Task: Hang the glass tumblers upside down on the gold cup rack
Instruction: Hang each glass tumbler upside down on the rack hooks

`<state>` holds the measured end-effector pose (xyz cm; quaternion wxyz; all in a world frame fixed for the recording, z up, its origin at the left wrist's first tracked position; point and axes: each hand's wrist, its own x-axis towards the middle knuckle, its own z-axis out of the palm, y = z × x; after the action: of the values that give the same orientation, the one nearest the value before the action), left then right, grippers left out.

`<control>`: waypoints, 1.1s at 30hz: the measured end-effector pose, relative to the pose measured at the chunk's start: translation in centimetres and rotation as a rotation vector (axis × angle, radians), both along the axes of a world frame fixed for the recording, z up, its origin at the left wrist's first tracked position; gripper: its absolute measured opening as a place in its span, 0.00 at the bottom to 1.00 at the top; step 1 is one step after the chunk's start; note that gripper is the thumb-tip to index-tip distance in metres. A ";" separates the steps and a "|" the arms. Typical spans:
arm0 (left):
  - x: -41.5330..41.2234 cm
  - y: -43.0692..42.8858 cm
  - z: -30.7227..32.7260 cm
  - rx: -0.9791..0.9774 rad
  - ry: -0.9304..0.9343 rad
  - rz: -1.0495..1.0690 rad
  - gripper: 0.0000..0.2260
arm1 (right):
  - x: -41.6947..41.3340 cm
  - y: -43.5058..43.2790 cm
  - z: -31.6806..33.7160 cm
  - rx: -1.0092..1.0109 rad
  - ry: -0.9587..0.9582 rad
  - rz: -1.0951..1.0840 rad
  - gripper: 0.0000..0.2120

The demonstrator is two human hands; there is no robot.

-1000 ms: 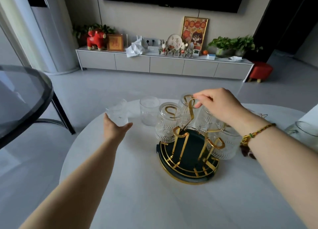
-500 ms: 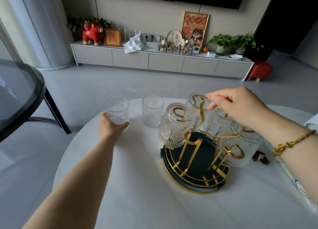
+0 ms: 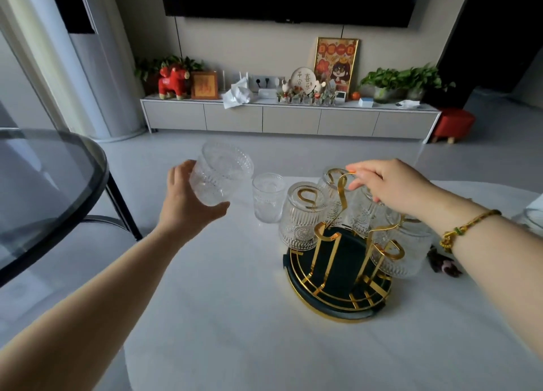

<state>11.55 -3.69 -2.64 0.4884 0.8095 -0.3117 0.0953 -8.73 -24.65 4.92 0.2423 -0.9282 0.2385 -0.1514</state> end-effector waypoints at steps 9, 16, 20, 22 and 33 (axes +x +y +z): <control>-5.8 2.1 8.6 0.654 -0.974 -0.132 0.38 | -2.4 0.5 0.6 0.121 -0.037 -0.043 0.15; -9.1 -0.2 13.1 0.907 -1.344 -0.363 0.35 | -3.1 1.2 0.6 0.088 -0.068 -0.040 0.14; -11.7 -2.9 13.7 1.100 -1.492 -0.474 0.31 | -3.5 1.2 0.8 0.069 -0.084 -0.038 0.14; -11.6 -4.7 12.1 1.252 -1.505 -0.537 0.29 | -3.7 1.2 0.5 0.083 -0.107 -0.029 0.16; -12.7 -8.1 7.1 1.324 -1.613 -0.737 0.21 | -3.6 0.3 -0.4 0.172 -0.184 0.007 0.17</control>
<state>-1.18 -11.82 4.47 -0.3892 0.4688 -0.7498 0.2581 -12.31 -24.38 4.47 0.3424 -0.8870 0.2243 -0.2140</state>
